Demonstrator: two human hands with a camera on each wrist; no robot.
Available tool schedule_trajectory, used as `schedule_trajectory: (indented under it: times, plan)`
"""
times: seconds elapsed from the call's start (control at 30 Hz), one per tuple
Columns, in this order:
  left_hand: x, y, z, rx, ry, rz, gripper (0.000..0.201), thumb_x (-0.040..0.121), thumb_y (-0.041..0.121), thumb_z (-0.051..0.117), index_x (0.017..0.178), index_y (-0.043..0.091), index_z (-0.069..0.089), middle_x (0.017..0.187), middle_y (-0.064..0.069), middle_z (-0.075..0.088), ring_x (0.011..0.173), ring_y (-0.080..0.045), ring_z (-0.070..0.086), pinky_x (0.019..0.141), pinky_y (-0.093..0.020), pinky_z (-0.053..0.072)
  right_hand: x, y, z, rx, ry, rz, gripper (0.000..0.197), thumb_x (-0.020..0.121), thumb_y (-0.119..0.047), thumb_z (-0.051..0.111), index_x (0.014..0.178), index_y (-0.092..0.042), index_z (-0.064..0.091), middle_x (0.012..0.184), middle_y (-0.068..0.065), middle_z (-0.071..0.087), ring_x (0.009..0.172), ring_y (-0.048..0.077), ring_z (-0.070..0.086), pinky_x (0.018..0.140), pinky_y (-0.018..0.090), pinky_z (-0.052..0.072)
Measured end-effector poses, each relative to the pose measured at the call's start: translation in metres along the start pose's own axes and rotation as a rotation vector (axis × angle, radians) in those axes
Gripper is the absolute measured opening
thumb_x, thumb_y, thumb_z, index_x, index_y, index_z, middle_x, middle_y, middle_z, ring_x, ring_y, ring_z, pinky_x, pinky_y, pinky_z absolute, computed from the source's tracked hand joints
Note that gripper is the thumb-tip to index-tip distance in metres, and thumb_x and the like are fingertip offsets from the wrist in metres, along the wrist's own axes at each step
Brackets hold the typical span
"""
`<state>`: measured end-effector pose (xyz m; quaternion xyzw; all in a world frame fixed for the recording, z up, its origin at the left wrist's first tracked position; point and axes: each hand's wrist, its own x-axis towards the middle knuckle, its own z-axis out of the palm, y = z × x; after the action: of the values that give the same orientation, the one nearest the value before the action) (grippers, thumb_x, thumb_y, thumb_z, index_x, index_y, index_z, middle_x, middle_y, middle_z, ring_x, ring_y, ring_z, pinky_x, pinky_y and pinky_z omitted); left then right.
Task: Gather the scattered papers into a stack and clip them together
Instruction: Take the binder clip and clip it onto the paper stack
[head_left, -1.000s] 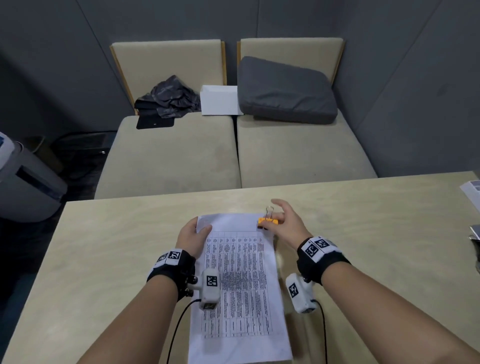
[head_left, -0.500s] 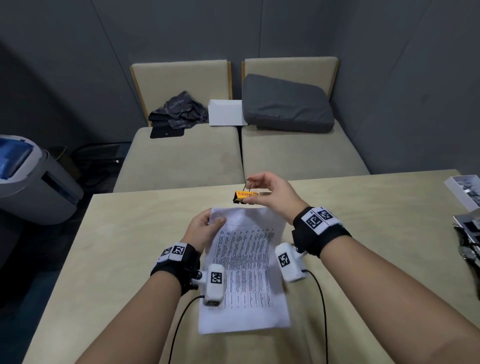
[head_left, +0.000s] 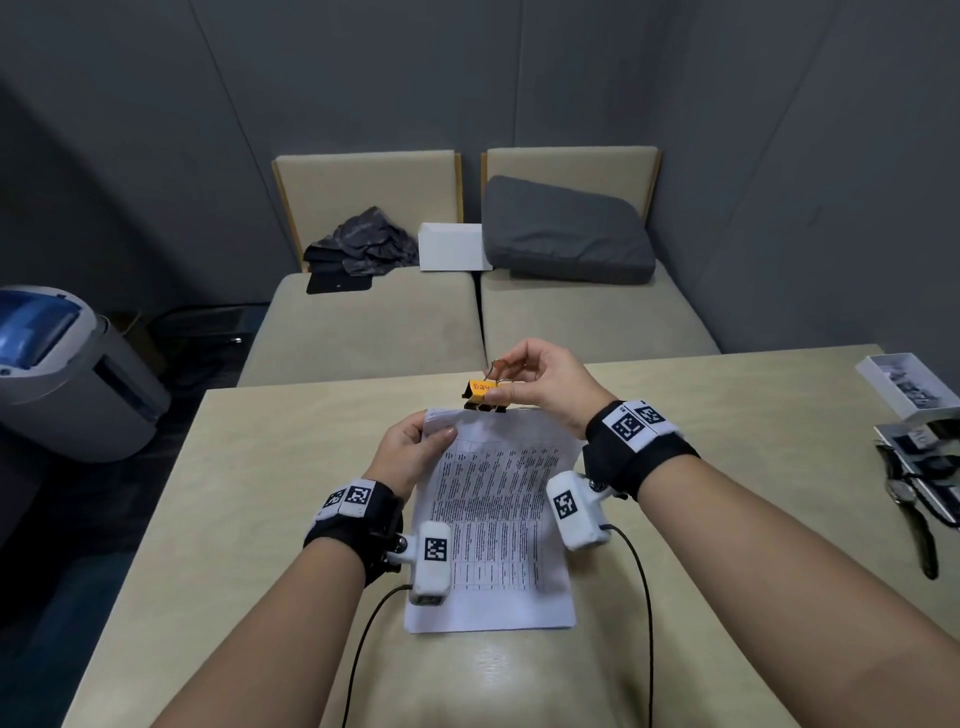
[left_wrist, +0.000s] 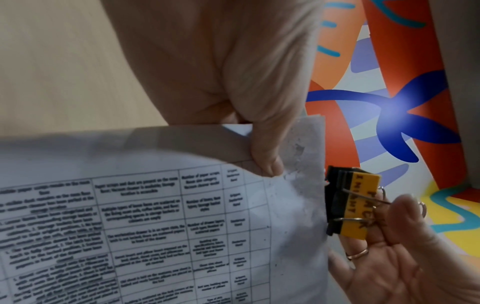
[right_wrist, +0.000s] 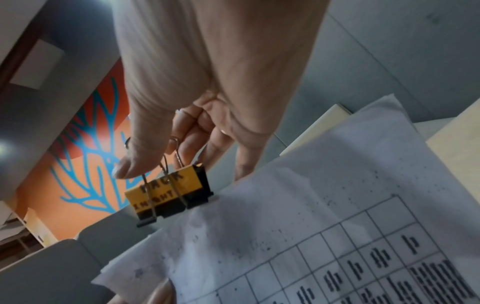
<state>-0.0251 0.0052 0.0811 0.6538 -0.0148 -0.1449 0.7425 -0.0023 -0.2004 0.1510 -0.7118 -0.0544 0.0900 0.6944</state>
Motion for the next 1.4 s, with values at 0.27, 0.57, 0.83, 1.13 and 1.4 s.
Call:
schedule_trajectory:
  times: [0.27, 0.57, 0.83, 1.13, 1.4]
  plan:
    - [-0.004, 0.0, -0.003, -0.026, 0.003, 0.003, 0.02, 0.078, 0.015, 0.067, 0.098, 0.012, 0.07, 0.086, -0.007, 0.072, 0.076, -0.02, 0.066, 0.073, -0.035, 0.053, -0.004, 0.002, 0.009, -0.096, -0.01, 0.009, 0.036, 0.063, 0.009, 0.081, 0.078, -0.014, 0.057, 0.087, 0.011, 0.066, 0.08, 0.019, 0.061, 0.081, 0.029, 0.053]
    - [-0.007, 0.007, 0.002, -0.002, 0.002, 0.042, 0.01, 0.085, 0.015, 0.066, 0.092, 0.018, 0.072, 0.086, -0.008, 0.071, 0.078, -0.023, 0.066, 0.078, -0.043, 0.053, 0.0, -0.004, 0.006, -0.174, -0.017, 0.05, 0.033, 0.063, 0.007, 0.082, 0.078, -0.013, 0.06, 0.086, 0.015, 0.062, 0.082, 0.023, 0.06, 0.087, 0.039, 0.052]
    - [-0.011, 0.009, 0.006, -0.006, 0.063, 0.073, 0.013, 0.074, 0.024, 0.074, 0.084, 0.024, 0.066, 0.094, -0.011, 0.066, 0.081, -0.026, 0.063, 0.08, -0.046, 0.052, 0.003, -0.005, 0.0, -0.255, -0.024, 0.106, 0.035, 0.065, -0.007, 0.086, 0.091, -0.015, 0.064, 0.078, -0.003, 0.063, 0.073, 0.005, 0.061, 0.069, 0.014, 0.049]
    - [-0.008, 0.009, -0.001, -0.033, 0.044, 0.014, 0.016, 0.083, 0.007, 0.069, 0.093, 0.008, 0.057, 0.089, -0.012, 0.067, 0.075, -0.027, 0.064, 0.07, -0.041, 0.056, -0.002, 0.0, -0.017, -0.626, -0.201, 0.307, 0.077, 0.067, -0.047, 0.08, 0.133, -0.026, 0.045, 0.109, -0.002, 0.066, 0.104, 0.015, 0.06, 0.096, 0.033, 0.042]
    - [-0.003, 0.004, -0.017, -0.125, 0.135, -0.049, 0.026, 0.075, 0.013, 0.074, 0.097, 0.012, 0.061, 0.1, -0.02, 0.067, 0.092, -0.033, 0.062, 0.089, -0.051, 0.05, -0.031, 0.052, -0.065, -0.421, 0.022, 0.482, 0.032, 0.07, -0.029, 0.083, 0.094, -0.022, 0.064, 0.098, -0.004, 0.067, 0.095, 0.017, 0.059, 0.079, 0.032, 0.041]
